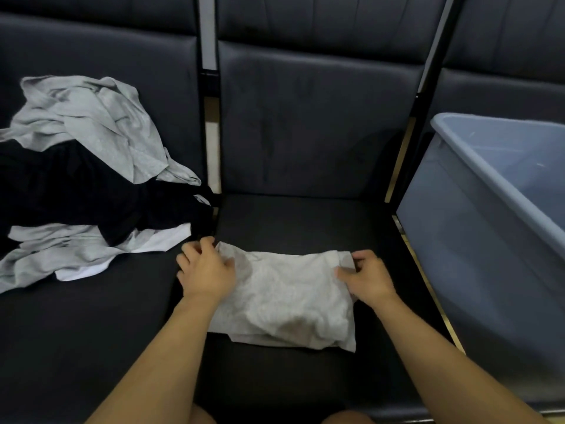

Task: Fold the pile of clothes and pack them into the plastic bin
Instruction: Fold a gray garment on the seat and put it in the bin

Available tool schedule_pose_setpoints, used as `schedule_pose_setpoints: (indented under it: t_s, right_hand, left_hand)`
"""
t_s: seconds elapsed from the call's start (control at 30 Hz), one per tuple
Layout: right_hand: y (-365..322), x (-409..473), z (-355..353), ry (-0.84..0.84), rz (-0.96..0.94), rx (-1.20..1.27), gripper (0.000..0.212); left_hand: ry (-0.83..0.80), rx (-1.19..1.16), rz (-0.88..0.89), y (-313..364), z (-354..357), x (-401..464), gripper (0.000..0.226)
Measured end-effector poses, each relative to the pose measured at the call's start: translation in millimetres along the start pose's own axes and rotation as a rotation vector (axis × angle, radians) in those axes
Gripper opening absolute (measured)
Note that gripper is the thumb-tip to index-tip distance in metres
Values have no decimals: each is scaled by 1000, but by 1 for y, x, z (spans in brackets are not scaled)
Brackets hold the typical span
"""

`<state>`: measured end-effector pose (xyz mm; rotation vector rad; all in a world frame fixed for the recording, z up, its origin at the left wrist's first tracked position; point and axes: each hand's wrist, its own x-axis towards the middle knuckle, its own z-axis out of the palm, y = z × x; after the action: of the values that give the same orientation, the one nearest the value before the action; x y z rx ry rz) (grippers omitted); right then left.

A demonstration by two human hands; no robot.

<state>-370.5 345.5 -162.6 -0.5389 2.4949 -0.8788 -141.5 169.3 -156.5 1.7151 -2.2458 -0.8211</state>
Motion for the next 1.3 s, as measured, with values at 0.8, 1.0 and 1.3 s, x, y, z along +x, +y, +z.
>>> schedule_pose_setpoints:
  t_s: [0.8, 1.0, 1.3]
  right_hand:
    - [-29, -66, 33, -74, -54, -249, 35]
    - [-38, -53, 28, -181, 187, -392, 67]
    - [-27, -54, 54, -165, 203, -203, 52]
  left_hand:
    - [-64, 48, 72, 36, 13, -24, 45]
    - [-291, 66, -195, 25, 16, -24, 68]
    - [-352, -52, -156, 25, 23, -27, 43]
